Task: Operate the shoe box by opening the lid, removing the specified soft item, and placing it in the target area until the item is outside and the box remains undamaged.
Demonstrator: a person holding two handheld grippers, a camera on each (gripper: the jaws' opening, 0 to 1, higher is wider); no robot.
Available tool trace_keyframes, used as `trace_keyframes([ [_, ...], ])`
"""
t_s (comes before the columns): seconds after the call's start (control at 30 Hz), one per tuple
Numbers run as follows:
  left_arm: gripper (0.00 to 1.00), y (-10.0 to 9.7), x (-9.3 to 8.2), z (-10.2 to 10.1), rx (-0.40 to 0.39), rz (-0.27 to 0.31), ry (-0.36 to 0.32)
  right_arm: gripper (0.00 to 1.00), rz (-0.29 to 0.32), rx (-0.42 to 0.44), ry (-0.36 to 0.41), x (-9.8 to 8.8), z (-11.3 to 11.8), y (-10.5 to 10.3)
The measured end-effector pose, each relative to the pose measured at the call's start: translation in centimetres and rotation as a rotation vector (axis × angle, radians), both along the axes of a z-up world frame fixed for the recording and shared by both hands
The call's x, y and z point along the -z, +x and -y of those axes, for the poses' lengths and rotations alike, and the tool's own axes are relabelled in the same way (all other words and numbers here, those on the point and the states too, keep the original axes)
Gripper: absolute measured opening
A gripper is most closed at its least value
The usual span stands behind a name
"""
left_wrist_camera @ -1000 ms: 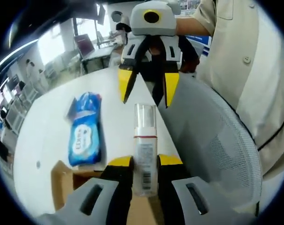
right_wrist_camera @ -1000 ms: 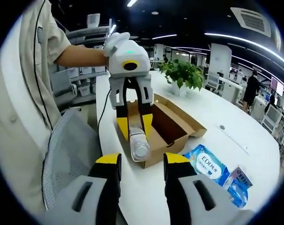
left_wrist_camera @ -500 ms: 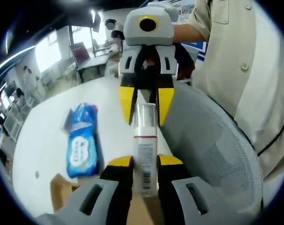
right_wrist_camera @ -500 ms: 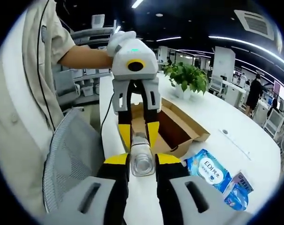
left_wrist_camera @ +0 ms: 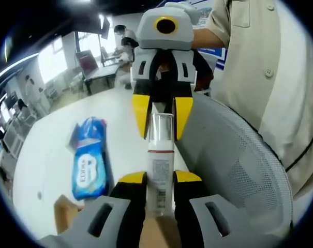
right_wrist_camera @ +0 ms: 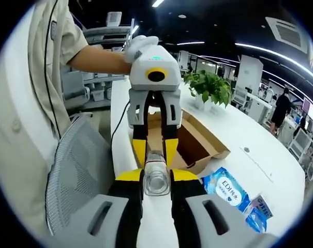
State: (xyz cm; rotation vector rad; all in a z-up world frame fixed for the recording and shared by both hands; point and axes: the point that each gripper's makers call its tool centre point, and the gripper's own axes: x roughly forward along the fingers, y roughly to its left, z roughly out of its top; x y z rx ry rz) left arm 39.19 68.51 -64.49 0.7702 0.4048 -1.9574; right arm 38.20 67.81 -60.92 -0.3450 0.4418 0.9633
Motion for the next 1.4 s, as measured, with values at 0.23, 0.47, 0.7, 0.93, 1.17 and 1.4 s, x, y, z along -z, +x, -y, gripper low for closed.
trace_keyframes([
  [0.23, 0.19, 0.4, -0.1, 0.4, -0.032, 0.000, -0.020, 0.16, -0.028, 0.037, 0.009, 0.1, 0.4, 0.6],
  [0.47, 0.21, 1.3, -0.3, 0.3, -0.068, 0.012, -0.033, 0.16, -0.045, 0.040, -0.005, 0.2, 0.5, 1.1],
  [0.7, 0.26, 2.2, -0.1, -0.2, -0.122, 0.014, -0.040, 0.16, -0.050, 0.022, -0.024, 0.4, 0.5, 1.5],
  [0.93, 0.37, 2.9, 0.2, -1.1, -0.197, -0.002, -0.042, 0.16, -0.053, 0.009, -0.042, 0.2, 1.1, 2.2],
  [1.17, 0.49, 3.8, 0.4, -1.8, -0.285, -0.005, -0.043, 0.16, -0.050, -0.002, -0.082, 0.0, 2.6, 3.2],
  [1.4, 0.62, 4.6, 0.2, -2.5, -0.376, -0.023, -0.060, 0.16, -0.029, -0.009, -0.133, -0.6, 4.5, 4.9],
])
